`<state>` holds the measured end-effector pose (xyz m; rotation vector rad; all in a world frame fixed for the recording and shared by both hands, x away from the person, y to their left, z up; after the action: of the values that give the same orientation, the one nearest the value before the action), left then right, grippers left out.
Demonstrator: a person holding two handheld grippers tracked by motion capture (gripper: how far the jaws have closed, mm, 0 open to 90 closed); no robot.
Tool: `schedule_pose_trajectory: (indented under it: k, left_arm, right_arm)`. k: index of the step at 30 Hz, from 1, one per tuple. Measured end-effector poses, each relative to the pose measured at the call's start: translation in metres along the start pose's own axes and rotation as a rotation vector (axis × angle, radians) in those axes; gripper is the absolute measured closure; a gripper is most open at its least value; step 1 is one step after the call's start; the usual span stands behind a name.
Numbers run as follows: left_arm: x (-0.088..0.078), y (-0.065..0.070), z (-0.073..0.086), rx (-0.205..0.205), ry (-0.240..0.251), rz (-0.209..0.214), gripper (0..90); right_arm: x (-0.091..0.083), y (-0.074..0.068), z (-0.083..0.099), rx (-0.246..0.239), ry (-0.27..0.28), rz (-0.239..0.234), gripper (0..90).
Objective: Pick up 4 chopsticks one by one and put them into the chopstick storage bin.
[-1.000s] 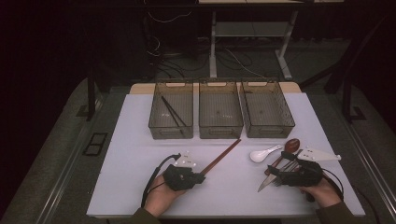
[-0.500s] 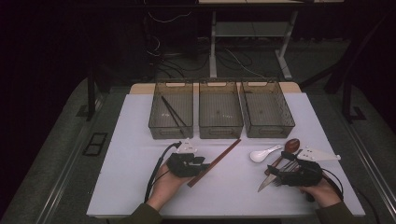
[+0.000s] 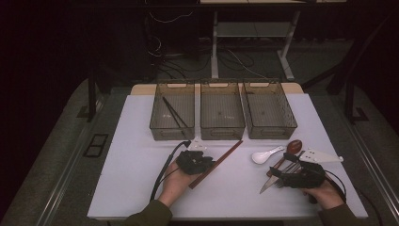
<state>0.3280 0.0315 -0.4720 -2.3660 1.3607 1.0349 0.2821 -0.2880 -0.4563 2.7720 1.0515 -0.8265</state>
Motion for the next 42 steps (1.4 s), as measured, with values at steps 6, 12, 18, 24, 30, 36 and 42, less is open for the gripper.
schedule_pose_trajectory:
  k: [6,12,18,24,30,36,42]
  left_arm:
    - [0.0015,0.0005,0.0009,0.013,-0.011,-0.004,78.1]
    - [0.0026,0.002,0.0012,0.015,-0.012,-0.007,78.2]
    - [0.0026,0.0023,0.0017,0.014,-0.015,-0.008,78.2]
    - [0.0056,0.0049,0.0032,0.041,-0.037,-0.02,78.0]
    - [0.0061,0.0069,0.0041,0.052,-0.035,-0.048,79.7]
    - [0.0062,0.0069,0.0039,0.048,-0.035,-0.06,82.7]
    - [0.0063,0.0071,0.0038,0.041,-0.032,-0.069,83.8]
  right_arm:
    - [-0.0002,-0.0007,0.0,0.001,-0.001,-0.001,17.5]
    - [-0.0004,0.0002,0.0001,-0.002,-0.001,0.001,17.5]
    - [-0.0004,0.0,0.0001,-0.001,-0.001,0.001,17.5]
    - [-0.0005,0.0001,0.0,-0.001,0.001,0.001,17.5]
    - [-0.0005,0.0,0.0,-0.001,0.0,0.002,17.5]
    - [-0.0002,-0.0004,-0.0001,-0.001,0.0,0.0,17.5]
    - [0.0003,-0.0007,-0.0001,-0.003,-0.001,-0.001,17.5]
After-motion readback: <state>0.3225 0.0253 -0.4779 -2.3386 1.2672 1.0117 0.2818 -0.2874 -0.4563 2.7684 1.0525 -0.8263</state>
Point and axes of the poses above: each handheld gripper's, and its own axes: x roughly forward along the jaws, z roughly out of its underside, y roughly to its right, the point moved 4 cm from there along x, roughly forward along the jaws
